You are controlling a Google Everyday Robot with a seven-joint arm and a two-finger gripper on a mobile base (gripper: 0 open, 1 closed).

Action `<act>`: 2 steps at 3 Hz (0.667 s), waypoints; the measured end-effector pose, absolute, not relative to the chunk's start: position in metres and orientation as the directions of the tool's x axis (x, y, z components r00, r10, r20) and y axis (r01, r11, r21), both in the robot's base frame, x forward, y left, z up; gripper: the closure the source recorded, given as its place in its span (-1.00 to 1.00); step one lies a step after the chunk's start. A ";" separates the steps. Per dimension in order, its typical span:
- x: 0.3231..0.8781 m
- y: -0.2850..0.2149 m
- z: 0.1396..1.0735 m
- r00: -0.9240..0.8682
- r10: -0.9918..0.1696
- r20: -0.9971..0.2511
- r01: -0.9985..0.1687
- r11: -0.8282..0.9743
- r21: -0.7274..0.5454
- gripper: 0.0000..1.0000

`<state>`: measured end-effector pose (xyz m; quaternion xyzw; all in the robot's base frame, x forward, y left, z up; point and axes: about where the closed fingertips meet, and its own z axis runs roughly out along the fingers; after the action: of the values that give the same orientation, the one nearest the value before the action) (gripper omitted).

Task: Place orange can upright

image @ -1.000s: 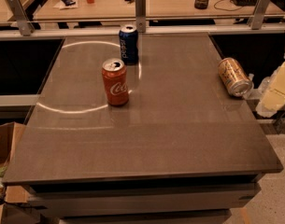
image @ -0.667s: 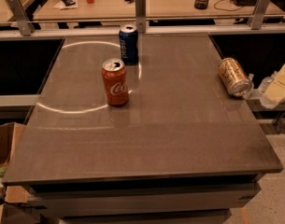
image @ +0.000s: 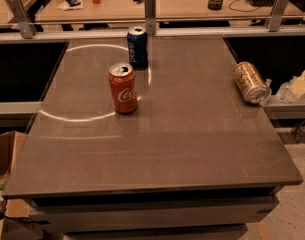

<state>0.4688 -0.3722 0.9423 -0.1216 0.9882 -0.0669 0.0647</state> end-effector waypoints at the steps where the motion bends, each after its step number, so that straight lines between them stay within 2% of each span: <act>1: 0.472 -0.381 0.948 -0.972 -0.149 -0.182 -0.119 0.979 -0.164 -1.00; 2: 0.474 -0.381 0.948 -0.970 -0.150 -0.192 -0.119 0.979 -0.166 -1.00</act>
Offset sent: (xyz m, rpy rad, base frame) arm -0.0002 -0.0084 0.0034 -0.0045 -0.0467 -0.0856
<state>0.4744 -0.3813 0.9480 -0.0680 0.9894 -0.0770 0.1022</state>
